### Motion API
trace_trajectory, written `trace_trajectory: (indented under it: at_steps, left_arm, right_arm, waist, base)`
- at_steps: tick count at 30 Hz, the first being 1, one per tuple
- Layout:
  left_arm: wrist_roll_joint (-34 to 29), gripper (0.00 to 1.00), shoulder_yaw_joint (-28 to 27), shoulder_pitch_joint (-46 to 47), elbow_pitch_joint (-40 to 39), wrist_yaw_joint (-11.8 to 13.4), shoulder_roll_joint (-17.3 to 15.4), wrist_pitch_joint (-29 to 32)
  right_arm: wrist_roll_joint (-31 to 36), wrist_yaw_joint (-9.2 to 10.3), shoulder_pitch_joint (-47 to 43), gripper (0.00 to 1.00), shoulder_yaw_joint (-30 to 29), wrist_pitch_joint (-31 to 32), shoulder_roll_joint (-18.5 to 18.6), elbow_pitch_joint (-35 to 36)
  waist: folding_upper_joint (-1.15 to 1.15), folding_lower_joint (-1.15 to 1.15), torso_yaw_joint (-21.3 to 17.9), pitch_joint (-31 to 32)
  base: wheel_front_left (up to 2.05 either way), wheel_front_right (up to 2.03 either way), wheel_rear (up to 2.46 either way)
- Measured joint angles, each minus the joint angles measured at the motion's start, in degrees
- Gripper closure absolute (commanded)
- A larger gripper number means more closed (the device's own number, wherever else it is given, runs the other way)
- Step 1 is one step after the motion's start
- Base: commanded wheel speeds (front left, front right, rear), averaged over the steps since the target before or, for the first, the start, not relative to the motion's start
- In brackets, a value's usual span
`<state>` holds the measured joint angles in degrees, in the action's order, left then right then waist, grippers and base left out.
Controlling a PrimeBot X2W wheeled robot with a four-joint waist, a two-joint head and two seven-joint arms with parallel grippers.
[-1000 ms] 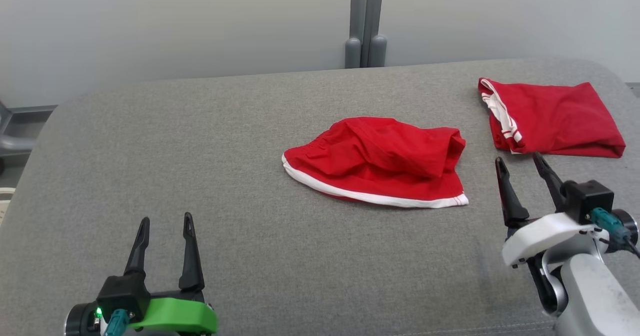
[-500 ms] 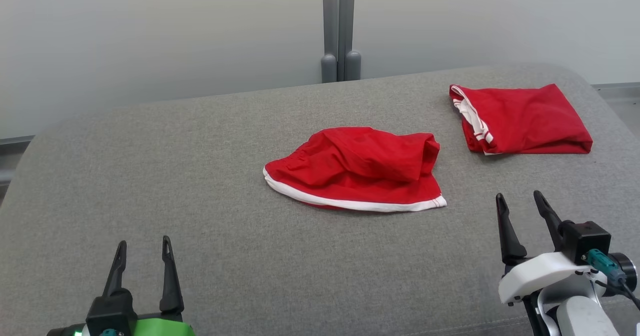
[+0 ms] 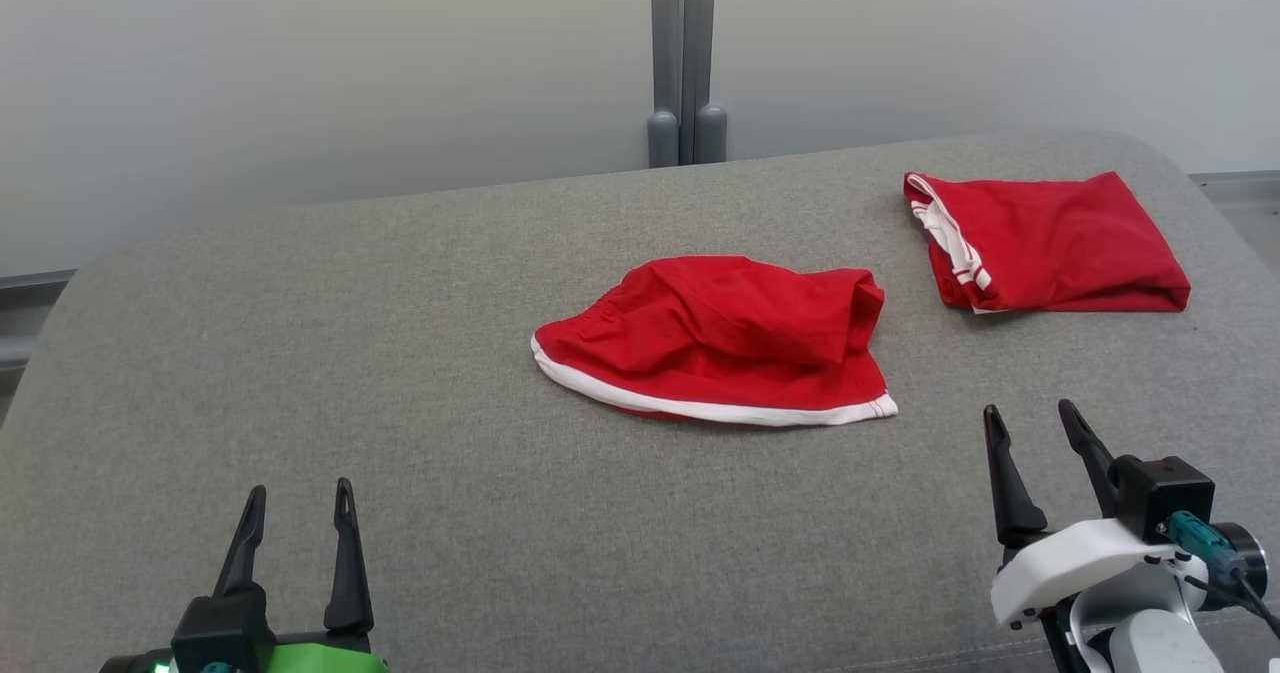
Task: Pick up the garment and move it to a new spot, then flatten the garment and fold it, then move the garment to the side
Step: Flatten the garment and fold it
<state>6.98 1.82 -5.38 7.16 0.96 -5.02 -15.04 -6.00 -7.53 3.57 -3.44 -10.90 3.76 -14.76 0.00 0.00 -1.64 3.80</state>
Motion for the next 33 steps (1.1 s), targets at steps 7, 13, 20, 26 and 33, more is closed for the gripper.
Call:
trace_trajectory:
  at_steps: [7,13,20,26,33]
  left_arm:
    - [0.0,0.0,0.0,-0.1,-0.6,0.0,0.0,0.0]
    - [-0.1,0.0,-0.1,-0.1,-1.0,0.0,0.1,0.0]
    - [-0.1,0.0,-0.3,-0.1,-1.1,0.0,0.1,0.0]
    - [-0.2,0.0,-0.5,-0.1,-1.2,0.0,0.1,0.0]
    - [-0.2,0.0,-0.6,-0.2,-1.2,0.0,0.2,0.0]
  right_arm:
    - [0.1,0.0,-0.2,0.0,0.0,0.2,-0.4,0.4]
    - [0.2,0.0,-0.4,0.0,-0.1,0.3,-0.5,0.8]
    - [0.2,0.0,-0.4,0.0,-0.1,0.3,-0.7,0.8]
    - [0.3,0.0,-0.4,0.0,-0.1,0.3,-0.7,0.8]
    - [0.4,0.0,-0.4,0.0,-0.1,0.3,-0.8,0.8]
  waist:
    - [0.0,0.0,0.0,-0.1]
    - [0.0,0.0,0.0,-0.4]
    - [0.0,0.0,0.0,-0.5]
    - [0.0,0.0,-0.1,-0.4]
    - [0.0,0.0,-0.3,-0.4]
  base:
    - [0.0,0.0,0.0]
    - [0.0,0.0,0.0]
    - [0.0,0.0,0.0]
    - [0.0,0.0,0.0]
    - [0.0,0.0,0.0]
